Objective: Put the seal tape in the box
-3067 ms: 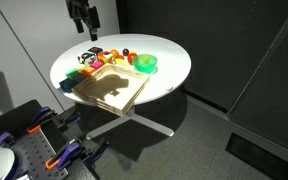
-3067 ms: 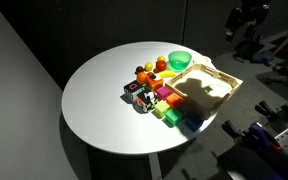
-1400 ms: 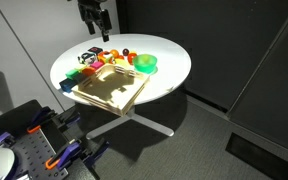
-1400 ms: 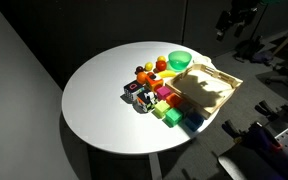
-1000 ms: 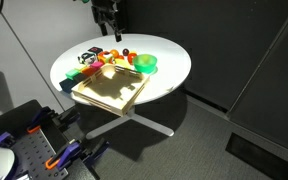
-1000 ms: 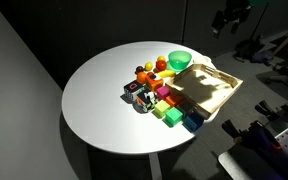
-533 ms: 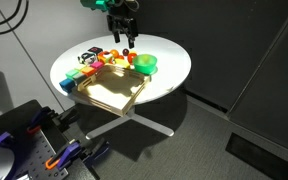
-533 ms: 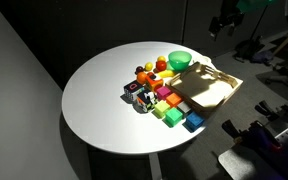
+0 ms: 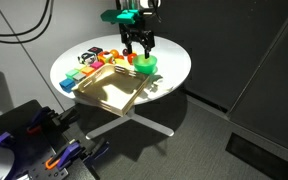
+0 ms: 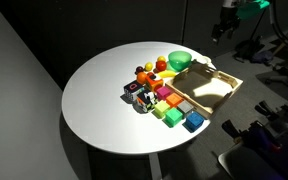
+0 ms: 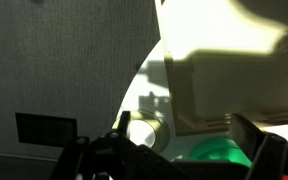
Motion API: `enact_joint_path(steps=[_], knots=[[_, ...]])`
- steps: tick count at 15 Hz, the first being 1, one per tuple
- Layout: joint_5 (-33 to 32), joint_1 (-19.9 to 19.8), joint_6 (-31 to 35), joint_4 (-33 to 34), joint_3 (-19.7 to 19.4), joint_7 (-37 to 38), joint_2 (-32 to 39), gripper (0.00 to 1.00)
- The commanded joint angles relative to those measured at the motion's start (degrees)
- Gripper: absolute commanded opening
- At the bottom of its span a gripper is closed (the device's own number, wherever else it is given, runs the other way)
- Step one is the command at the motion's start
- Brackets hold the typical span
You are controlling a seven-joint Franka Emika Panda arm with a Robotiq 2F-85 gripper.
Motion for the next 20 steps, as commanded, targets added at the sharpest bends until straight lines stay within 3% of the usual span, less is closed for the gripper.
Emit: enact_joint_path(steps=[1,14,20], knots=[[-0.15,-1.68,1.11,3.05,0.29,-7.88,2.70,1.00],[-0.15,-1.77,1.50,3.07,0.13,-8.13,3.16,1.00],[0.21,-3.04,3.67,3.59,0.80,-14.44,6.29,1.00]])
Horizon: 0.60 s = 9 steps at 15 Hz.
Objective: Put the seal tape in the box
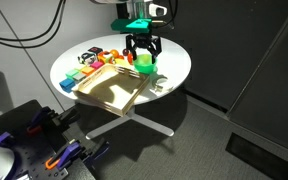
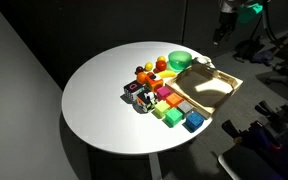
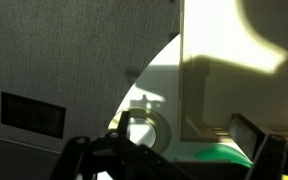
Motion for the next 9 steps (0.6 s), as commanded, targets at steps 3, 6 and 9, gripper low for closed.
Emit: enact_joint_path(steps=[3,6,9], knots=[[0.10,-2.53,4.32,1.40,1.34,-9.51,3.59,1.00],[0.16,-3.92,7.56,2.01,2.08,-14.56,5.65,1.00],[0.15,-5.25,10.72,2.97,3.05,-17.91,8.22,1.00]])
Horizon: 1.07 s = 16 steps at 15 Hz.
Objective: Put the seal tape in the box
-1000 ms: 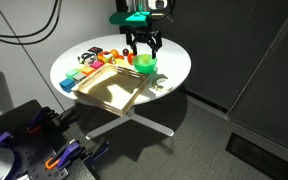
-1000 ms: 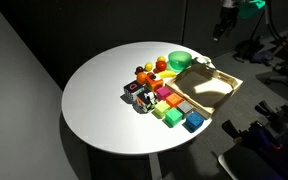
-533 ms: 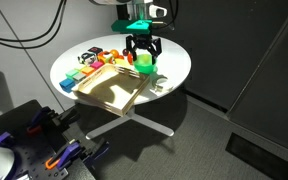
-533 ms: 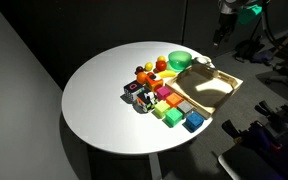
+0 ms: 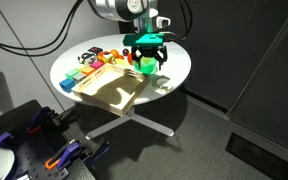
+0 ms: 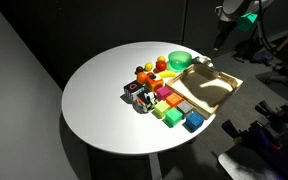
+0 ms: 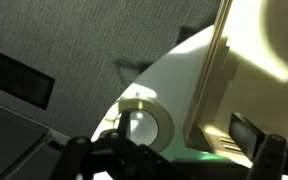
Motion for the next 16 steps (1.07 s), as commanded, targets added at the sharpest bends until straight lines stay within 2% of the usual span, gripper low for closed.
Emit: enact_joint_path(steps=[1,16], knots=[[-0.01,-2.27,2.73,2.82,1.86,-4.64,3.59,1.00],[-2.24,-3.72,5.40,11.40,2.18,-9.97,14.81,1.00]])
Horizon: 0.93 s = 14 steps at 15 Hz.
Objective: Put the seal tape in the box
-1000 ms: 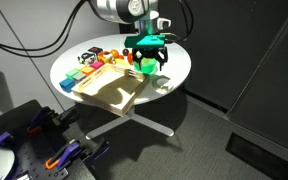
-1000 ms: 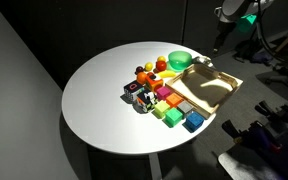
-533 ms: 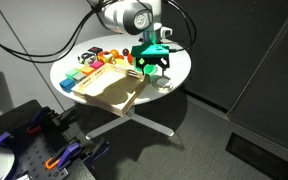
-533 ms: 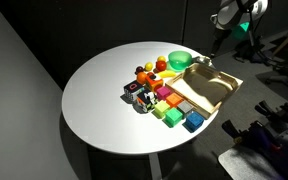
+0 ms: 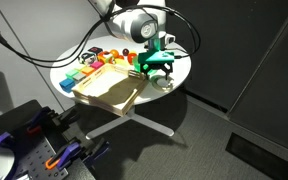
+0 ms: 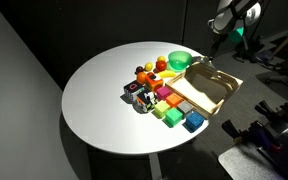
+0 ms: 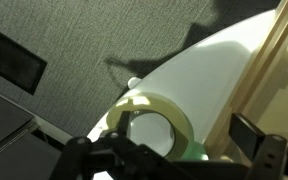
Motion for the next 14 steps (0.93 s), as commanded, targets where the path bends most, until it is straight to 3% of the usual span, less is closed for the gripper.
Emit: enact_joint_path(steps=[1,14], knots=[[-2.04,-1.28,0.84,3.02,0.82,-2.36,2.60,1.00],[-6.02,-0.71,3.06,6.30,0.54,-3.70,8.24,1.00]])
